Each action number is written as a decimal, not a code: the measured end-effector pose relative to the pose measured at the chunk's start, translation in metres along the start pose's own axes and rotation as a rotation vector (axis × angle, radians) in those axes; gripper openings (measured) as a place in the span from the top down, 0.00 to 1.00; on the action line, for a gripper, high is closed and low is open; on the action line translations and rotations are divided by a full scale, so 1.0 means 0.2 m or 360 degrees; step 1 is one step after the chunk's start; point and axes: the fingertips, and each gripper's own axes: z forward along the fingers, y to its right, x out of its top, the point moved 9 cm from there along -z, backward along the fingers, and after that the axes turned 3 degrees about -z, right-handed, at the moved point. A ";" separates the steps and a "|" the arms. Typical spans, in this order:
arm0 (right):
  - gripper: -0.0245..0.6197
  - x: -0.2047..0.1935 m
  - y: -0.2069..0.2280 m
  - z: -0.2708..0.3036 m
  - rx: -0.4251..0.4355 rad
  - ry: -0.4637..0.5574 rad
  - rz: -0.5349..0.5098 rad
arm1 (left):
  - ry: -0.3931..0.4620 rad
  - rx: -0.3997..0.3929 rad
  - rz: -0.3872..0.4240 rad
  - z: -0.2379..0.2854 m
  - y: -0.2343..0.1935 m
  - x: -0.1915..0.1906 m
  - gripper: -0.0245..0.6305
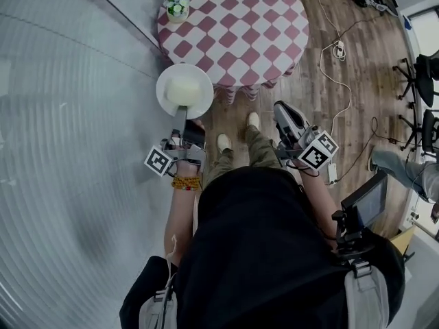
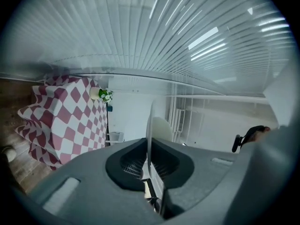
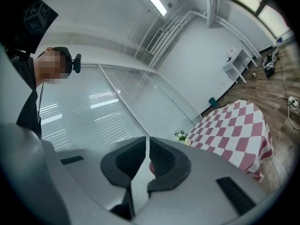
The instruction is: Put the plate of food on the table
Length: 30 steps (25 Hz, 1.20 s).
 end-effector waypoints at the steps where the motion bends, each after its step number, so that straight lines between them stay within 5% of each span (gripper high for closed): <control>1: 0.92 0.02 0.04 0.05 0.0012 -0.0003 0.0007 | 0.0013 0.0016 0.0000 0.04 -0.02 0.01 0.93; 18: 0.92 0.42 1.02 0.49 0.0168 -0.0142 0.0183 | 0.0230 0.0178 0.0168 0.88 -0.31 -0.16 0.93; 23: 0.92 0.39 1.22 0.46 0.0084 -0.0172 0.0222 | 0.0258 0.0326 0.0130 0.92 -0.47 -0.18 0.93; 30: 0.92 0.31 1.50 0.29 -0.0282 -0.0223 0.0225 | 0.0206 0.0428 0.0083 1.10 -0.72 -0.06 0.93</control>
